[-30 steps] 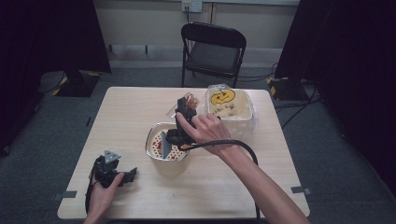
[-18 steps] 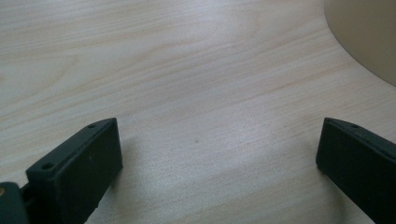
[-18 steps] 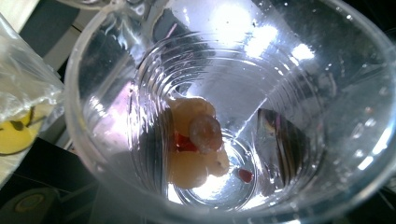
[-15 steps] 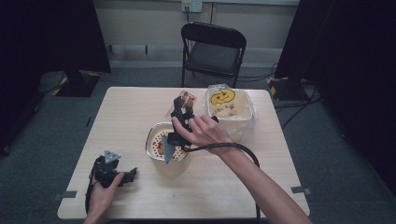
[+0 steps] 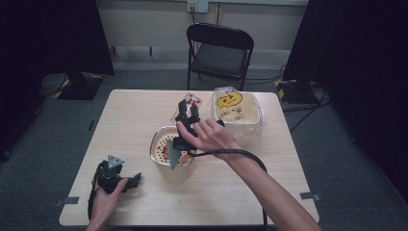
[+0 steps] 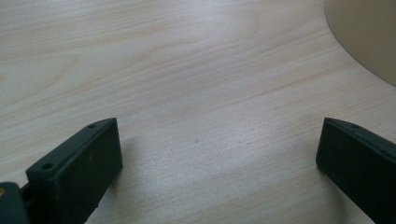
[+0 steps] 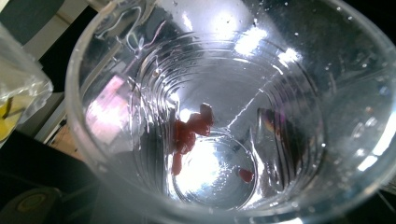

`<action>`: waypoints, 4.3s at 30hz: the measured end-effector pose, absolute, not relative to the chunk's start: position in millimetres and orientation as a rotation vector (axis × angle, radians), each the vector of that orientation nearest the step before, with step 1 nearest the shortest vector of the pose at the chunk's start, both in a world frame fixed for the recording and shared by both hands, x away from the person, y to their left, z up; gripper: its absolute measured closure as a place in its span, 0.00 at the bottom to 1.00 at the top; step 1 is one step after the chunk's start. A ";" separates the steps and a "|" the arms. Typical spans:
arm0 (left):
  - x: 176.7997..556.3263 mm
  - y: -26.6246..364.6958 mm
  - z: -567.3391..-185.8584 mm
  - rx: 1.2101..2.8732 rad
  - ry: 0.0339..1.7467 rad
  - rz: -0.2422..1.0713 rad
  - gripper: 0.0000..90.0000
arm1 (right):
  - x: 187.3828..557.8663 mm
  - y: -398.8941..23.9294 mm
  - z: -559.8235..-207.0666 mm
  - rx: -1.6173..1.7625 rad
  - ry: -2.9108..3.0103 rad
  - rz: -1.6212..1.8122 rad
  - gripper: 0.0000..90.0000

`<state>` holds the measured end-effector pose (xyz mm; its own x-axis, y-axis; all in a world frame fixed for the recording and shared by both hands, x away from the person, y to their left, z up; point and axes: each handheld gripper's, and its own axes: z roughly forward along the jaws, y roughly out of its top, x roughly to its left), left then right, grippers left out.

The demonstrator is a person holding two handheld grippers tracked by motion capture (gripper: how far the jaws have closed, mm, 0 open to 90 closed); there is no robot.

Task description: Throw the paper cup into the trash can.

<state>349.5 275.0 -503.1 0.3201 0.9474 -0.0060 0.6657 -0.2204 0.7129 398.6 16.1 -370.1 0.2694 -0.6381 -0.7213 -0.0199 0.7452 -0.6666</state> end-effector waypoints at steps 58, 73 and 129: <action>349.4 274.8 -503.1 1.969 1.420 0.588 0.00 | 514.6 -146.4 -255.3 1.017 2.073 1.328 0.55; 349.4 274.9 -503.2 1.969 1.419 0.588 0.00 | 546.7 -173.1 -282.3 1.234 2.042 1.185 0.24; 349.5 275.0 -503.1 1.970 1.420 0.586 0.00 | 355.5 -228.6 -427.0 1.254 2.145 1.110 0.16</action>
<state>349.5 275.0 -503.1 0.3195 0.9475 -0.0078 0.6660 -0.2187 0.7132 355.5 -228.6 -427.0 -0.5068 0.8612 0.0382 0.5285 0.2754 0.8030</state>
